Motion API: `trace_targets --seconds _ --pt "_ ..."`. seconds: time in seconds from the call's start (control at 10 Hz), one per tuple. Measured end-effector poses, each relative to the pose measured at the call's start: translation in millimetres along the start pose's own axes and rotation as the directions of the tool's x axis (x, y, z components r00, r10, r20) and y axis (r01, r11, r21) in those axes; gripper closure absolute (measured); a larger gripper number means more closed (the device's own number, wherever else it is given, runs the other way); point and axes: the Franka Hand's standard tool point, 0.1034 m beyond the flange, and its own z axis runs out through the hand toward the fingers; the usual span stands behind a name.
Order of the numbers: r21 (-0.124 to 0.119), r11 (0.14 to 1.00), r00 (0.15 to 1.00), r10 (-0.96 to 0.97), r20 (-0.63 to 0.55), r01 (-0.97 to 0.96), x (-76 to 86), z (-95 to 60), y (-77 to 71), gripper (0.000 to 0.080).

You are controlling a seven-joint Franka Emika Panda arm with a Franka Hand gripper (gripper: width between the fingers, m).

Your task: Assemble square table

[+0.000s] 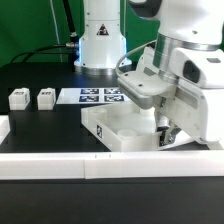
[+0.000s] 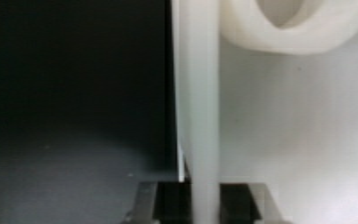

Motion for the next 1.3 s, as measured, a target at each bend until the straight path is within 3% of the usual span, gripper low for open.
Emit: trace_targets --seconds 0.5,1.2,1.3 --pt "0.000 0.971 0.971 -0.238 0.019 0.238 -8.7 1.1 -1.4 0.0739" --pt "0.017 0.853 0.853 -0.521 0.038 0.521 -12.9 2.9 -9.0 0.0739" --pt "0.031 0.825 0.824 -0.565 0.031 0.564 -14.3 3.5 -12.3 0.0739"
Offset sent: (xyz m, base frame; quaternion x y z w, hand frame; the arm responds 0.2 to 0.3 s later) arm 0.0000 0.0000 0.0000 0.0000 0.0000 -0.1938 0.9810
